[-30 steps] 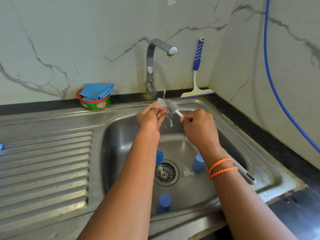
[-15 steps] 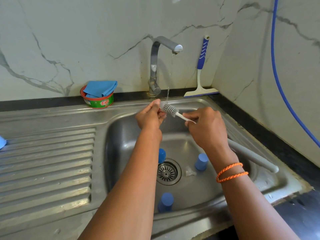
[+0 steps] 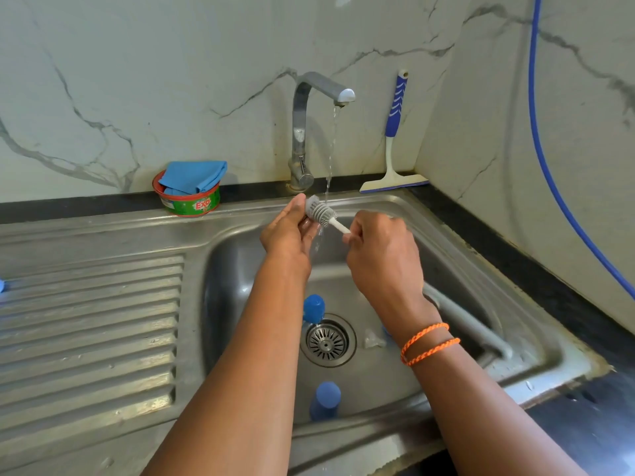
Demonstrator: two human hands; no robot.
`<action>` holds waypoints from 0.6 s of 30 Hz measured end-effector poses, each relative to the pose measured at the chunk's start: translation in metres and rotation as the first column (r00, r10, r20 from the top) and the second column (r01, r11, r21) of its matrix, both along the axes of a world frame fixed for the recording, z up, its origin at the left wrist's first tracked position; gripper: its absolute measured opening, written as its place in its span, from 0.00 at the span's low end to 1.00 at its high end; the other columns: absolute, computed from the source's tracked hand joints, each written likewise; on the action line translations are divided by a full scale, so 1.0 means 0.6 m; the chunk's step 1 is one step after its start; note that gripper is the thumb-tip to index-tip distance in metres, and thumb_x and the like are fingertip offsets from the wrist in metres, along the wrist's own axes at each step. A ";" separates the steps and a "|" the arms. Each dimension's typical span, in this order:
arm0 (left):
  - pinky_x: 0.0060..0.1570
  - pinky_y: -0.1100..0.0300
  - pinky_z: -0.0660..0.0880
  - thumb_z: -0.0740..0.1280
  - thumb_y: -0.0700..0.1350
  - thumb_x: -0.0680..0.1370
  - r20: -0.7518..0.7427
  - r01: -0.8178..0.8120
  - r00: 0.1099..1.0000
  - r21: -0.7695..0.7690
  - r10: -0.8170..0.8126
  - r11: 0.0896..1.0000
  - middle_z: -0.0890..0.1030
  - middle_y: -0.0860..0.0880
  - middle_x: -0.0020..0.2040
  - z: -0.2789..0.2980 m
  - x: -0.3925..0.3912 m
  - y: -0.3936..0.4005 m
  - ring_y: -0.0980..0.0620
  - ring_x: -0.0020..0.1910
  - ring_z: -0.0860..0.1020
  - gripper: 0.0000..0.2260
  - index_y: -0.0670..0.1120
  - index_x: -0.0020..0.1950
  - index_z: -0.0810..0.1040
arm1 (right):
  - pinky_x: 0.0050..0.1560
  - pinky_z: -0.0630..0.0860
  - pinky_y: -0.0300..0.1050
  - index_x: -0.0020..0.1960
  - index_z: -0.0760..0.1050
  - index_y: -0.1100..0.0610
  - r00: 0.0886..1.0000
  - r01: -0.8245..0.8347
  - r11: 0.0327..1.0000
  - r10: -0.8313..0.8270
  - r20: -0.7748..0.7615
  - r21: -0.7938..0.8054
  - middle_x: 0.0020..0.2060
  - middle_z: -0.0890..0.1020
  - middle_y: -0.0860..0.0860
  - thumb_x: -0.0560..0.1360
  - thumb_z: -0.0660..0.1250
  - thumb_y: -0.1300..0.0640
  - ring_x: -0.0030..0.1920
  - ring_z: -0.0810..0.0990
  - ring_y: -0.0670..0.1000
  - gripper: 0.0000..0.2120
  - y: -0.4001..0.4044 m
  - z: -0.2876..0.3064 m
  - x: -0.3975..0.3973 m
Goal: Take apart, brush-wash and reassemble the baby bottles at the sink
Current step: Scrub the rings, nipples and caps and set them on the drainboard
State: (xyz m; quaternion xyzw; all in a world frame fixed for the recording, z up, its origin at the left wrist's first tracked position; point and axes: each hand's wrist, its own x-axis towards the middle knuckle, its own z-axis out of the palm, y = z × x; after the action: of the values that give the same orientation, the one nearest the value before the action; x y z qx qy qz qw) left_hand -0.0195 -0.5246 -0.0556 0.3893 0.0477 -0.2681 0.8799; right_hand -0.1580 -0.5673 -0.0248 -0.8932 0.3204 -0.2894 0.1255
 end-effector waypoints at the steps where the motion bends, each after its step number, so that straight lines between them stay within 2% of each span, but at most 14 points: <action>1: 0.59 0.52 0.83 0.71 0.38 0.81 0.000 0.010 1.000 -0.005 -0.010 1.000 0.88 0.44 0.53 0.000 0.002 0.001 0.49 0.53 0.86 0.10 0.41 0.62 0.84 | 0.42 0.79 0.55 0.46 0.79 0.56 1.000 -0.001 0.998 -0.001 0.020 0.064 0.41 0.81 0.56 0.81 0.70 0.55 0.42 0.79 0.62 0.06 -0.001 -0.004 0.003; 3: 0.61 0.51 0.81 0.69 0.37 0.82 0.005 0.023 1.000 -0.004 -0.023 1.000 0.87 0.45 0.54 -0.002 0.001 0.001 0.48 0.55 0.86 0.10 0.41 0.63 0.83 | 0.42 0.78 0.52 0.44 0.81 0.55 0.999 -0.006 0.971 -0.004 0.042 0.241 0.40 0.82 0.56 0.80 0.71 0.55 0.42 0.80 0.61 0.07 -0.008 -0.009 0.009; 5: 0.61 0.51 0.81 0.68 0.37 0.82 0.010 0.038 0.999 -0.017 -0.038 0.999 0.87 0.44 0.56 -0.002 -0.002 0.001 0.48 0.56 0.86 0.10 0.41 0.64 0.82 | 0.36 0.77 0.48 0.41 0.84 0.56 0.998 -0.049 0.869 0.020 0.063 0.492 0.35 0.82 0.54 0.80 0.70 0.57 0.35 0.80 0.56 0.10 -0.020 -0.008 0.012; 6: 0.61 0.51 0.81 0.68 0.36 0.82 0.018 0.048 0.999 -0.037 -0.047 0.998 0.87 0.43 0.56 -0.002 -0.003 0.000 0.47 0.57 0.86 0.10 0.41 0.63 0.82 | 0.30 0.73 0.44 0.41 0.84 0.58 0.996 -0.084 0.757 0.037 0.086 0.647 0.32 0.80 0.53 0.82 0.68 0.59 0.29 0.76 0.52 0.12 -0.026 -0.007 0.010; 7: 0.62 0.51 0.81 0.68 0.36 0.82 0.034 0.062 0.998 -0.055 -0.061 0.997 0.87 0.43 0.56 -0.001 -0.004 0.000 0.47 0.56 0.86 0.09 0.41 0.62 0.82 | 0.24 0.67 0.40 0.43 0.83 0.61 0.991 -0.133 0.594 0.054 0.126 0.793 0.30 0.77 0.53 0.84 0.65 0.60 0.25 0.71 0.48 0.13 -0.029 -0.004 0.006; 9: 0.61 0.51 0.81 0.67 0.37 0.83 0.066 0.106 0.993 -0.085 -0.101 0.991 0.87 0.42 0.57 0.002 -0.003 -0.001 0.47 0.56 0.86 0.08 0.41 0.62 0.81 | 0.21 0.58 0.34 0.50 0.81 0.66 0.969 -0.249 0.264 0.073 0.238 0.932 0.29 0.71 0.51 0.87 0.61 0.61 0.23 0.63 0.43 0.13 -0.037 0.004 -0.007; 11: 0.59 0.51 0.82 0.64 0.39 0.85 0.083 0.170 0.984 -0.139 -0.160 0.976 0.86 0.40 0.58 0.007 -0.004 0.000 0.44 0.57 0.86 0.08 0.40 0.63 0.78 | 0.21 0.57 0.32 0.57 0.79 0.67 0.949 -0.305 0.068 0.100 0.298 0.950 0.30 0.70 0.49 0.87 0.59 0.60 0.24 0.61 0.41 0.13 -0.048 0.008 -0.013; 13: 0.62 0.49 0.80 0.59 0.43 0.87 0.102 0.239 0.969 -0.197 -0.223 0.951 0.85 0.38 0.59 0.013 -0.007 0.003 0.41 0.58 0.85 0.09 0.40 0.61 0.76 | 0.21 0.57 0.31 0.59 0.79 0.66 0.940 -0.315 -0.060 0.117 0.320 0.947 0.31 0.69 0.48 0.87 0.58 0.60 0.25 0.61 0.41 0.13 -0.057 0.008 -0.015; 15: 0.64 0.48 0.79 0.57 0.44 0.88 0.106 0.264 0.963 -0.216 -0.246 0.940 0.85 0.38 0.58 0.017 -0.005 0.006 0.41 0.57 0.86 0.09 0.41 0.60 0.74 | 0.21 0.57 0.31 0.59 0.79 0.66 0.935 -0.325 -0.099 0.116 0.335 0.940 0.31 0.68 0.48 0.87 0.58 0.60 0.25 0.61 0.41 0.13 -0.059 0.010 -0.016; 16: 0.63 0.48 0.79 0.57 0.44 0.88 0.099 0.259 0.965 -0.209 -0.243 0.943 0.86 0.38 0.56 0.018 -0.004 0.006 0.42 0.55 0.86 0.10 0.40 0.60 0.74 | 0.21 0.58 0.31 0.58 0.80 0.66 0.936 -0.326 -0.055 0.123 0.330 0.944 0.31 0.69 0.49 0.87 0.58 0.60 0.25 0.61 0.41 0.13 -0.059 0.010 -0.016; 17: 0.61 0.49 0.80 0.57 0.43 0.88 0.085 0.248 0.968 -0.195 -0.235 0.949 0.87 0.40 0.54 0.019 -0.002 0.005 0.43 0.53 0.87 0.10 0.40 0.61 0.75 | 0.21 0.58 0.32 0.56 0.81 0.66 0.942 -0.317 0.052 0.135 0.308 0.947 0.31 0.70 0.50 0.87 0.60 0.60 0.24 0.61 0.42 0.13 -0.058 0.008 -0.015; 18: 0.59 0.50 0.81 0.58 0.43 0.88 0.066 0.231 0.973 -0.179 -0.223 0.956 0.87 0.41 0.52 0.018 -0.001 0.004 0.44 0.51 0.87 0.11 0.39 0.62 0.77 | 0.21 0.59 0.33 0.54 0.83 0.65 0.954 -0.291 0.220 0.147 0.263 0.931 0.30 0.71 0.51 0.87 0.62 0.59 0.24 0.62 0.43 0.13 -0.057 0.005 -0.014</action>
State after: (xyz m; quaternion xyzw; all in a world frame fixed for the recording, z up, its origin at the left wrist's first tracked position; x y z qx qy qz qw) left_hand -0.0203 -0.5224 -0.0451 0.3142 -0.0423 -0.3620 0.8766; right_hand -0.1665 -0.6013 -0.0218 -0.6474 0.2927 -0.0656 0.7006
